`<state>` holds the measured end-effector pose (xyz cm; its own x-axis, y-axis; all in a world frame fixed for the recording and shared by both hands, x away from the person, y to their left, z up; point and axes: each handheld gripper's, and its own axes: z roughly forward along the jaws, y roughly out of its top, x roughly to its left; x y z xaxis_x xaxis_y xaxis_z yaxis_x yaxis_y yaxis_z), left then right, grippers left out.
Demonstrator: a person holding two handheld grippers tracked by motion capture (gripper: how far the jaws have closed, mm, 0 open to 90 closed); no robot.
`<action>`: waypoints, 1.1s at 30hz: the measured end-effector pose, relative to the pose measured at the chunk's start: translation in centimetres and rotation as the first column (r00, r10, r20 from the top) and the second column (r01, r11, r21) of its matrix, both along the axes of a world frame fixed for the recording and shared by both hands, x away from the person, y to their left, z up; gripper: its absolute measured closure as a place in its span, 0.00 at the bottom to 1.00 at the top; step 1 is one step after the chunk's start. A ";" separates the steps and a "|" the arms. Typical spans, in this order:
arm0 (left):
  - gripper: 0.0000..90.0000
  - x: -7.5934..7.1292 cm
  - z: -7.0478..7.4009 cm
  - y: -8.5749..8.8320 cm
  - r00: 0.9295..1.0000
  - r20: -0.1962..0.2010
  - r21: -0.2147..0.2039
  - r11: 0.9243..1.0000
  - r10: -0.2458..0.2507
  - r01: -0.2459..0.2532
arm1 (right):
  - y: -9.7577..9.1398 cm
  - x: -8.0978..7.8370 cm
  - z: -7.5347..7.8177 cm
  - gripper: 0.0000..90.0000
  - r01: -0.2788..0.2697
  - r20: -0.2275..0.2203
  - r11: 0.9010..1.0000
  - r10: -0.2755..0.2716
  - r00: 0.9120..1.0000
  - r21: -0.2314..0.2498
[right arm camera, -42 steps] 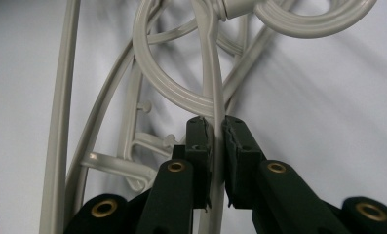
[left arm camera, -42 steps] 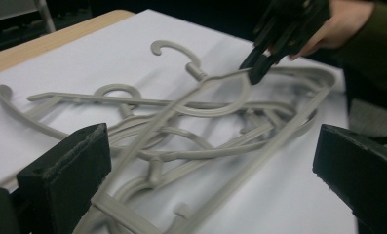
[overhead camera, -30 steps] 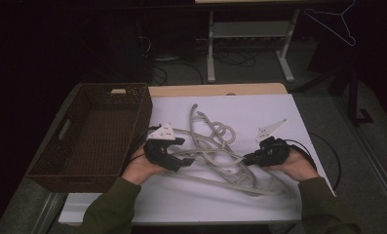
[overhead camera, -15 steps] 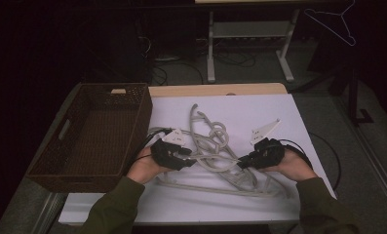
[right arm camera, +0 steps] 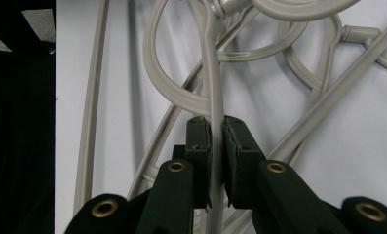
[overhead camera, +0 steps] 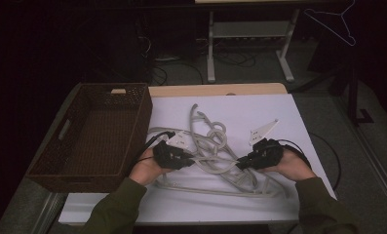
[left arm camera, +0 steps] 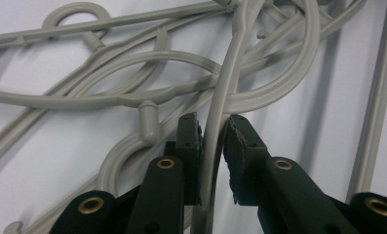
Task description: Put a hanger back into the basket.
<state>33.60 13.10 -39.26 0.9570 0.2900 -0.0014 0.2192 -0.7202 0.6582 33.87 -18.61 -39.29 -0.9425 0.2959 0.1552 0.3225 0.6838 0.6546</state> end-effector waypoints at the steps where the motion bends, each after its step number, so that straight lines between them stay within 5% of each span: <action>1: 0.86 -0.1 -0.1 0.0 1.000 -0.004 -0.004 1.000 -0.001 0.001 | 0.0 0.0 0.0 0.90 -0.002 -0.002 1.000 0.002 1.000 -0.002; 12: 0.92 -0.7 0.3 -0.2 0.998 -0.035 -0.022 0.998 -0.059 0.058 | -0.6 0.2 -0.2 0.85 0.004 0.022 1.000 -0.004 1.000 -0.002; 18: 0.92 -0.7 0.8 0.3 0.998 -0.055 -0.066 0.997 -0.033 0.029 | -0.9 0.5 0.1 0.58 0.062 0.016 0.997 -0.063 0.998 0.049; 22: 0.92 -0.8 1.1 0.5 0.998 -0.053 -0.078 0.997 -0.019 0.015 | -1.4 0.4 0.9 0.36 0.133 0.026 0.982 -0.137 0.990 0.131; 26: 0.92 -0.9 1.5 0.6 0.999 -0.052 -0.082 0.997 0.002 -0.007 | -1.9 0.2 1.4 0.23 0.188 0.048 0.969 -0.198 0.979 0.163; 30: 0.92 -1.1 2.7 1.0 0.999 -0.028 -0.104 0.994 0.026 -0.029 | -3.3 -0.4 2.2 0.14 0.278 0.082 0.937 -0.301 0.950 0.210; 33: 0.92 -1.1 3.4 1.2 0.999 -0.015 -0.110 0.993 0.049 -0.050 | -3.9 -0.7 2.5 0.11 0.303 0.102 0.926 -0.331 0.938 0.226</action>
<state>32.53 14.33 -35.90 0.9413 0.3342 -0.0479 0.2613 -0.6314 0.7301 33.14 -22.51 -36.80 -0.8208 0.5583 0.1213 0.3986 0.4075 0.8216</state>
